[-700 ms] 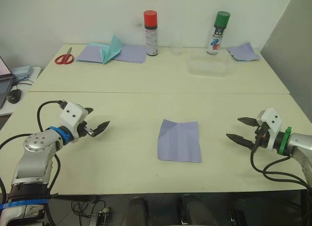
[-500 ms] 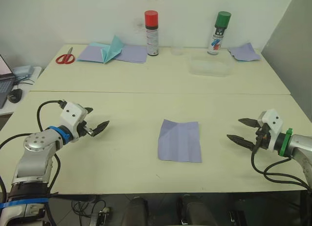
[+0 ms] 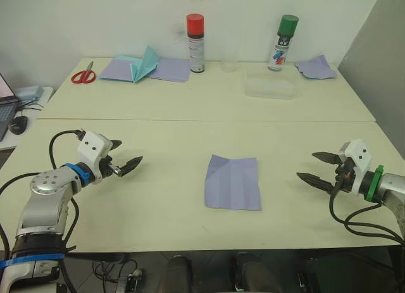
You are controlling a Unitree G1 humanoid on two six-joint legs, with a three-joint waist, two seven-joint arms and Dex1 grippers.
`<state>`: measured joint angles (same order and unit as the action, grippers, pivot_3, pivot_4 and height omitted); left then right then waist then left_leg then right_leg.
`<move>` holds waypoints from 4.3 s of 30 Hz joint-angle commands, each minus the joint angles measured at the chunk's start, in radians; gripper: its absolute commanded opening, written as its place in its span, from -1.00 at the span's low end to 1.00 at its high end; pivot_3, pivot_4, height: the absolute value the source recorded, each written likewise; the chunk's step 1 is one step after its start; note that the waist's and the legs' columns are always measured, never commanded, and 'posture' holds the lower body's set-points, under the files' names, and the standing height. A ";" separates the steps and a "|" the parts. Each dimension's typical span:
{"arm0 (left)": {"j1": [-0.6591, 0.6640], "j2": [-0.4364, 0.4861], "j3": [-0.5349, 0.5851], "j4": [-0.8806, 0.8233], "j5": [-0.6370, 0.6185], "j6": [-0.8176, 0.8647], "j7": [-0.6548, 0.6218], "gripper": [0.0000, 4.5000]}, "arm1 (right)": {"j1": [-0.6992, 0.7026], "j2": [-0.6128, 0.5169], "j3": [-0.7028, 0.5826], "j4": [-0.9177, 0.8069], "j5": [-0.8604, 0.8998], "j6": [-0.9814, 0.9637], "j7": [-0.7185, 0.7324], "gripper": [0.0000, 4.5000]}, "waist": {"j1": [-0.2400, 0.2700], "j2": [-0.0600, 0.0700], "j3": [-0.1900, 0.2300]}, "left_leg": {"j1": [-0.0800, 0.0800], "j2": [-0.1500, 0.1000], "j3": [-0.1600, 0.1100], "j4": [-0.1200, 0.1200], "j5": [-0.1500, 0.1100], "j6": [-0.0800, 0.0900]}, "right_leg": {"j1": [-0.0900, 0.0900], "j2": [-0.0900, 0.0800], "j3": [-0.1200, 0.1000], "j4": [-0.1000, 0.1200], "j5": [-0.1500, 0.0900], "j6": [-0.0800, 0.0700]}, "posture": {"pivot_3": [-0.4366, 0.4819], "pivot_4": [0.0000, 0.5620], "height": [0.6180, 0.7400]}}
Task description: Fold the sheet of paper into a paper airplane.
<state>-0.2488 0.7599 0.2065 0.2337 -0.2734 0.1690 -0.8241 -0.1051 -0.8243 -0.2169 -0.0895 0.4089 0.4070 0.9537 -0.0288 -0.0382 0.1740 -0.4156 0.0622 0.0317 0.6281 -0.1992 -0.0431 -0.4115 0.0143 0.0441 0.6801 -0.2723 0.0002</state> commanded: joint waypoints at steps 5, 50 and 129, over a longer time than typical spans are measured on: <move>-0.032 0.026 0.030 -0.074 -0.051 0.036 -0.051 1.00 | 0.014 -0.007 -0.036 -0.032 0.011 -0.005 -0.009 0.99 | 0.000 0.000 0.000 | 0.000 0.000 0.000 0.000 0.000 0.000 | 0.000 0.000 0.000 0.000 0.000 0.000 | -0.05 -0.47 1.00; -0.172 -0.309 -0.561 -0.076 0.208 0.091 -0.093 -1.00 | -0.114 0.147 0.291 0.025 -0.125 -0.046 0.011 -0.10 | 0.001 0.003 -0.002 | 0.007 -0.003 -0.001 0.003 0.000 0.001 | 0.008 0.004 0.002 0.001 0.002 0.003 | -0.05 -0.47 1.00; -0.130 -0.243 -0.604 -0.199 0.229 0.267 -0.097 -1.00 | -0.277 0.419 0.532 0.141 -0.279 0.061 -0.121 -0.98 | -0.002 0.002 -0.010 | 0.011 0.000 0.000 -0.001 0.001 0.001 | 0.008 0.006 0.002 0.001 0.000 -0.001 | -0.05 -0.47 1.00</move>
<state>-0.4111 0.5080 -0.3442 -0.0018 -0.0708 0.4216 -0.8881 -0.3741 -0.4007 0.3381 -0.0054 0.1740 0.4877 0.8900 -0.0313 -0.0364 0.1638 -0.4039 0.0622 0.0317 0.6277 -0.1986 -0.0422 -0.4033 0.0205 0.0465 0.6808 -0.2725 -0.0004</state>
